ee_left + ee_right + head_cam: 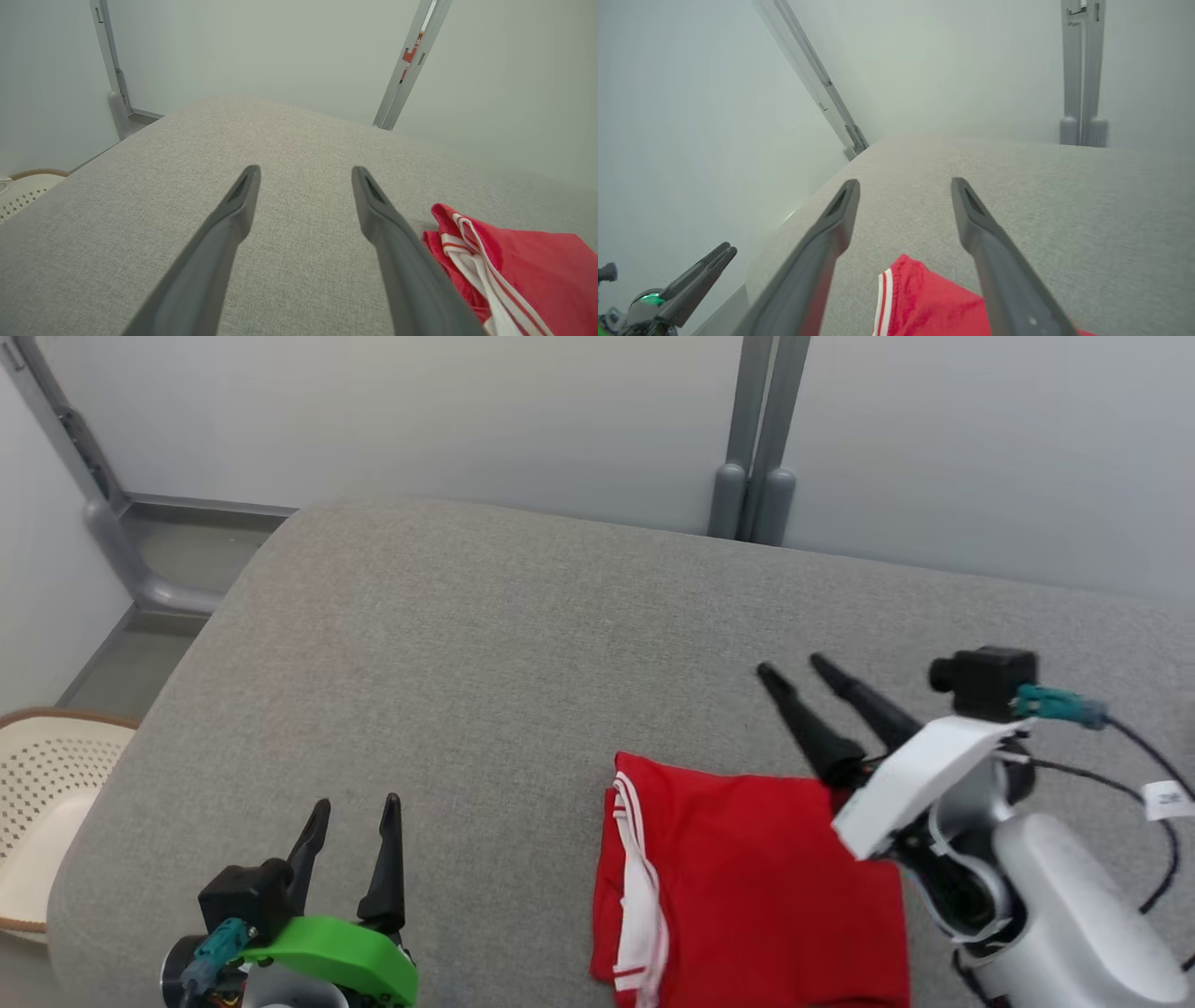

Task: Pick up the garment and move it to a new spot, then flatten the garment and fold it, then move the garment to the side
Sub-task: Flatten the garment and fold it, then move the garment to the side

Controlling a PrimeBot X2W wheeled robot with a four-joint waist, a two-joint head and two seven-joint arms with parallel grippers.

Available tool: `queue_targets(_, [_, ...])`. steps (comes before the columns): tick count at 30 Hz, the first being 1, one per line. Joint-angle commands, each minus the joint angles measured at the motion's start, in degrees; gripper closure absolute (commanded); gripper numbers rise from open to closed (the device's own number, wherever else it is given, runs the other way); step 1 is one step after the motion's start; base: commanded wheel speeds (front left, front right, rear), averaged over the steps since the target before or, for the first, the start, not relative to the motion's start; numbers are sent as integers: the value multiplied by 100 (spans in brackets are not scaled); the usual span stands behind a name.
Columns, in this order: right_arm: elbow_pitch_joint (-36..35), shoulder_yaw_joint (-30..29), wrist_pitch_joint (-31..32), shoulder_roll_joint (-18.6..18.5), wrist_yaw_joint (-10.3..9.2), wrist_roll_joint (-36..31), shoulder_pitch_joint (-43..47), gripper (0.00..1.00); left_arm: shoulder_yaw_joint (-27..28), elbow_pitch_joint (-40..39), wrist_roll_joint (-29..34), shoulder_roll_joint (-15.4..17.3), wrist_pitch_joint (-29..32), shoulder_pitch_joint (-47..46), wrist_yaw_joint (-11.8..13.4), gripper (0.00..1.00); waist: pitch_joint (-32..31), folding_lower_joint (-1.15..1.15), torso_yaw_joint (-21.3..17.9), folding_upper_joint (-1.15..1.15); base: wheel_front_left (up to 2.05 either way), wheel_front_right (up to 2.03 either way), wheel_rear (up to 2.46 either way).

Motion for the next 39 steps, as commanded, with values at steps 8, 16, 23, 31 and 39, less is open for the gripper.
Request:
queue_targets(8, [-322,-1464,-612,-747,-1,-465,532,0,148,-154,83,-7,-39,154,26,0,-51,0,-335,0,0,0,0])
queue_targets(16, [-547,-1853,-1949,-750,-1,-1041,1549,0,528,-497,476,-161,-43,260,-21,0,-71,0,-616,0,0,0,0])
queue_targets(23, [-42,-1332,-2522,-858,-2,-1211,2003,0,904,-711,1057,-318,-39,522,-118,0,-80,0,-989,0,0,0,0])
queue_targets(31, [170,-1172,-2552,-801,-2,-1307,1754,0,1295,-627,1507,-550,-39,699,-491,0,1,0,-1301,0,0,0,0])
queue_targets(39, [468,-783,-2553,-855,-2,-1308,1514,0,1561,-508,1835,-836,-39,675,-764,0,17,0,-1278,0,0,0,0])
